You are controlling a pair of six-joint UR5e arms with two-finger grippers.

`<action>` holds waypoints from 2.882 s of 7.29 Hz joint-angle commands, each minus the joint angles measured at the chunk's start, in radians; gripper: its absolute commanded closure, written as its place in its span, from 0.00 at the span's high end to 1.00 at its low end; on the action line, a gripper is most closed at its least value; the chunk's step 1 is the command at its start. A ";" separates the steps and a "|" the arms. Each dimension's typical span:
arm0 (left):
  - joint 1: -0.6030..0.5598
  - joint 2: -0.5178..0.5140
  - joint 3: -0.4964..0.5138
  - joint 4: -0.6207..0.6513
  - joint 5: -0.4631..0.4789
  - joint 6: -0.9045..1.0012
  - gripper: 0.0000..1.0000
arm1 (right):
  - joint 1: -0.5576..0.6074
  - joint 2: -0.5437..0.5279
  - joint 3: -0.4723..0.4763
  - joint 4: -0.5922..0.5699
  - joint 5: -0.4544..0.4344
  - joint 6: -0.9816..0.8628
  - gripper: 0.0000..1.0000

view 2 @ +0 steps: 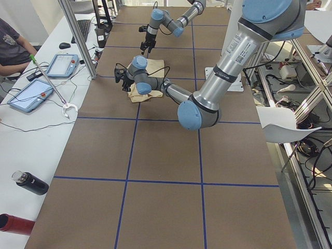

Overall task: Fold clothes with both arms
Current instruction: 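Move the right gripper down to the folded shirt's side edge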

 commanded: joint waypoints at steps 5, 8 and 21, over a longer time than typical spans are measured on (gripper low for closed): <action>0.000 0.008 -0.012 0.005 0.006 0.005 0.33 | -0.123 -0.148 0.103 0.025 -0.083 0.118 0.76; 0.000 0.009 -0.012 0.007 0.006 0.006 0.33 | -0.144 -0.150 0.104 0.025 -0.091 0.118 0.71; 0.004 0.032 -0.122 0.018 -0.078 -0.007 0.31 | -0.506 -0.448 0.603 -0.046 0.188 0.186 0.05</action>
